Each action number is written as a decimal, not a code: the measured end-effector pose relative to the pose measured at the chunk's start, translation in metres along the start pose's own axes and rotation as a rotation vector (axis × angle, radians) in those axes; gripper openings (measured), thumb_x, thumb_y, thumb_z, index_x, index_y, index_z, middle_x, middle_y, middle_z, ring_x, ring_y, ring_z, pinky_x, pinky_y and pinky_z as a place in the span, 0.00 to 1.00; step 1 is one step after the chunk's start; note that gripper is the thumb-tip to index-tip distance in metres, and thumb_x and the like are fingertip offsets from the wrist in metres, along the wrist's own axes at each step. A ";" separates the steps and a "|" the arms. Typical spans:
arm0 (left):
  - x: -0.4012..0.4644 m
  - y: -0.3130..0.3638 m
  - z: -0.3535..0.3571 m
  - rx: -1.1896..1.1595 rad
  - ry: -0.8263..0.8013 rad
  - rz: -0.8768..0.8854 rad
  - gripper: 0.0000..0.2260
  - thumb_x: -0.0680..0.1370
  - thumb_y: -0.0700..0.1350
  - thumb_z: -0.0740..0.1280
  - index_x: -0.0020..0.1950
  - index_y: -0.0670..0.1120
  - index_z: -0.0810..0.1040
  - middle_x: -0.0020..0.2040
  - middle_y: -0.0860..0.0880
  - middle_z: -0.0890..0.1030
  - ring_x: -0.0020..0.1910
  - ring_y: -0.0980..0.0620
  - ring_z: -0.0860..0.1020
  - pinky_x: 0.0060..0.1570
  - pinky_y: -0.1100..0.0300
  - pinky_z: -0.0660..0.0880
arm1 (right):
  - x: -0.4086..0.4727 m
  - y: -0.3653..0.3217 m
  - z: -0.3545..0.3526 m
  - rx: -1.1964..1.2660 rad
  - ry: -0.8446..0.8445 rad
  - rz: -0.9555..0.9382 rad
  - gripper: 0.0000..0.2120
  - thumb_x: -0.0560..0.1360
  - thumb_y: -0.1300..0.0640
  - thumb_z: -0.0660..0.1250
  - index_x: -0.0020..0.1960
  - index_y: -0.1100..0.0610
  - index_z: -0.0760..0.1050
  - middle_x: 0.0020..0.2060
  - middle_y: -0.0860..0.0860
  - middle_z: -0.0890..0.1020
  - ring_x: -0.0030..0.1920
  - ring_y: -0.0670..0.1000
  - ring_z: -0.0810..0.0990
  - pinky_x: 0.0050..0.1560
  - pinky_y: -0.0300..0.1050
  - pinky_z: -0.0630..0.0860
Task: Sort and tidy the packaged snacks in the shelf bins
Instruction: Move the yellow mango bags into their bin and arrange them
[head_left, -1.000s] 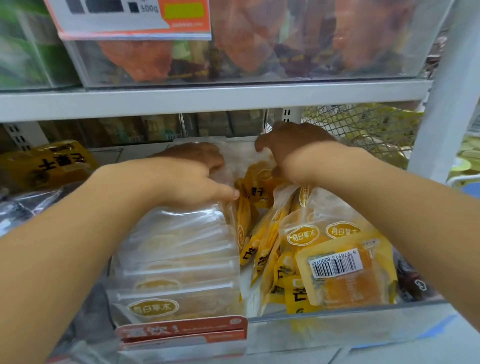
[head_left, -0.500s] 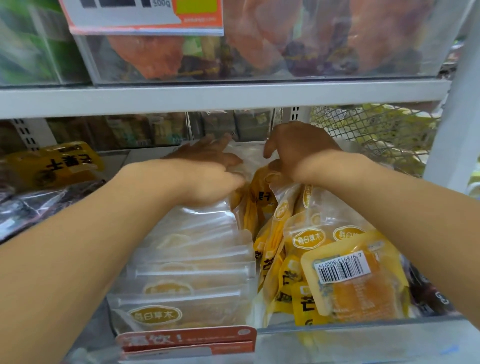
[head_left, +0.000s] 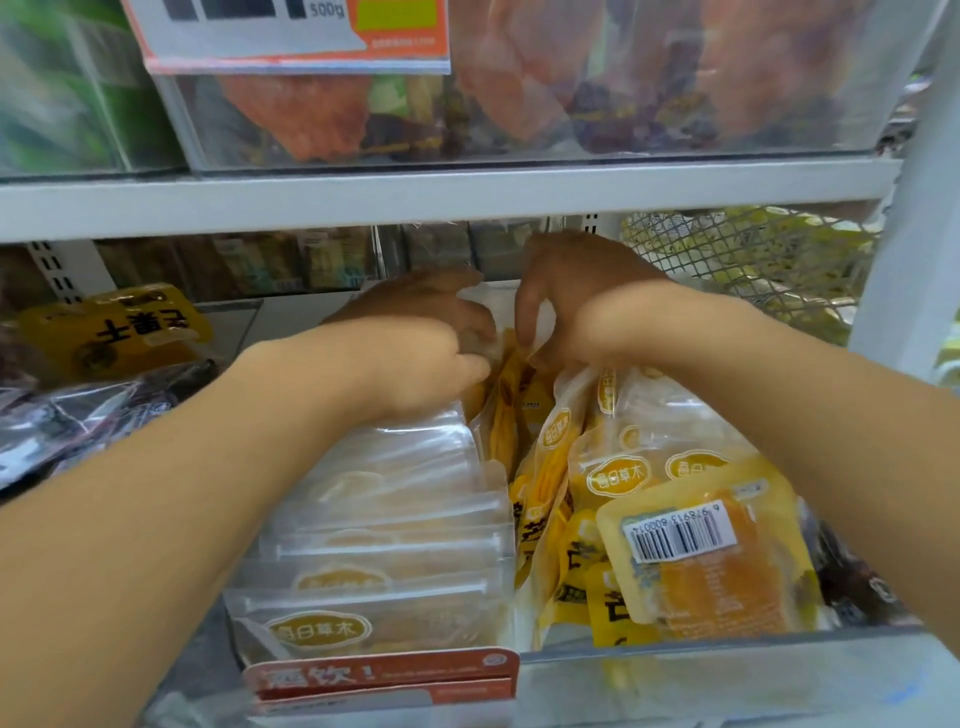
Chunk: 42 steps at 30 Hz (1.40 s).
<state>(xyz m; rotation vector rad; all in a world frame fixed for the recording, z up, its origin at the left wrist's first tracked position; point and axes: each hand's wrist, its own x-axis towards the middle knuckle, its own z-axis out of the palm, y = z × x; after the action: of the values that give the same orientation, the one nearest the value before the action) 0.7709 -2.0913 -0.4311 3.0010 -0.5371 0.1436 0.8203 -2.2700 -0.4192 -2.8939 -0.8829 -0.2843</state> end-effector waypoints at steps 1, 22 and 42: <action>0.000 0.001 0.001 -0.024 0.008 0.062 0.14 0.78 0.57 0.58 0.59 0.60 0.78 0.75 0.50 0.67 0.73 0.47 0.65 0.72 0.49 0.65 | -0.003 -0.001 -0.003 0.022 -0.135 -0.022 0.14 0.65 0.57 0.81 0.38 0.44 0.78 0.43 0.45 0.78 0.47 0.50 0.79 0.40 0.39 0.73; 0.000 0.010 -0.006 -0.062 0.082 -0.155 0.11 0.80 0.50 0.62 0.38 0.50 0.72 0.40 0.47 0.76 0.39 0.48 0.74 0.38 0.57 0.69 | -0.020 0.028 -0.011 -0.195 -0.198 0.190 0.09 0.78 0.51 0.70 0.47 0.57 0.80 0.43 0.52 0.78 0.46 0.54 0.77 0.41 0.40 0.73; 0.022 0.026 -0.011 -0.082 -0.064 -0.023 0.07 0.82 0.48 0.64 0.47 0.46 0.77 0.47 0.43 0.80 0.44 0.45 0.77 0.44 0.55 0.73 | -0.024 0.020 -0.010 0.275 -0.062 0.112 0.11 0.69 0.51 0.79 0.35 0.42 0.78 0.34 0.39 0.78 0.38 0.42 0.78 0.43 0.37 0.71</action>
<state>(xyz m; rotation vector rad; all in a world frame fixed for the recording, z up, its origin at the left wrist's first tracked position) 0.7818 -2.1217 -0.4159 2.9393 -0.5015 0.0227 0.8100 -2.3013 -0.4150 -2.6946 -0.7025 -0.0583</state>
